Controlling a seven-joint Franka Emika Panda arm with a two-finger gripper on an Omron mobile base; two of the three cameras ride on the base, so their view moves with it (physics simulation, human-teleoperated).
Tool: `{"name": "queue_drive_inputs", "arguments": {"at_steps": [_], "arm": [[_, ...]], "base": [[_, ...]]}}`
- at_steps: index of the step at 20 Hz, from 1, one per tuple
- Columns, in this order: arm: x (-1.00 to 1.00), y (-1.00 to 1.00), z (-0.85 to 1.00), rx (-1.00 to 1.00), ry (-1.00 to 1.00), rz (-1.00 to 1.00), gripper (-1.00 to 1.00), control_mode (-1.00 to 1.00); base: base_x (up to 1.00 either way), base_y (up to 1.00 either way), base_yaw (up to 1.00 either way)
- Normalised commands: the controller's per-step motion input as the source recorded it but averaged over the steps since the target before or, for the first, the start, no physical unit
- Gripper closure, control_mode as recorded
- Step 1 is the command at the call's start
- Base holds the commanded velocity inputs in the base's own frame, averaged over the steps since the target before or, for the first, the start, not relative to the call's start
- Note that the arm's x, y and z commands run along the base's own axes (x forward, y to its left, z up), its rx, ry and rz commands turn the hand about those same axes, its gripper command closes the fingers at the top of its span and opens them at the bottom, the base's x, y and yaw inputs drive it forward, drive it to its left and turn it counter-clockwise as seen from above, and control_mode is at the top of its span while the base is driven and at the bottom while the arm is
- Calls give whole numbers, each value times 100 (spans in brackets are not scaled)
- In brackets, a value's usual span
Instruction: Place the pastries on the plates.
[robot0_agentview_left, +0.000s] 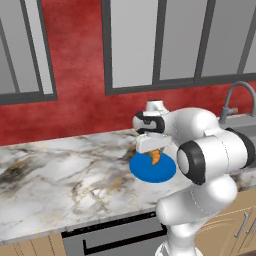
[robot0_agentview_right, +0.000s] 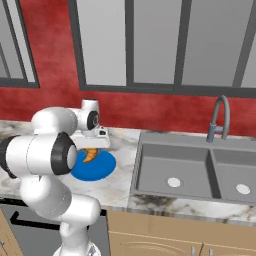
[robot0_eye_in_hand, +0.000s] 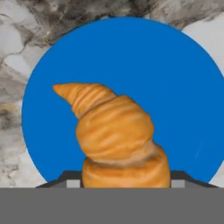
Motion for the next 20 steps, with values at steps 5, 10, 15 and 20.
{"name": "queue_drive_inputs", "arguments": {"at_steps": [5,10,15,20], "arm": [[0,0,-38,0,0,0,100,-100],[0,1,-19,0,0,0,100,-100],[0,0,-3,0,0,1,-100,-100],[0,0,-2,0,0,1,-100,-100]], "base": [[0,0,0],[0,0,0],[0,0,0],[0,0,0]]}}
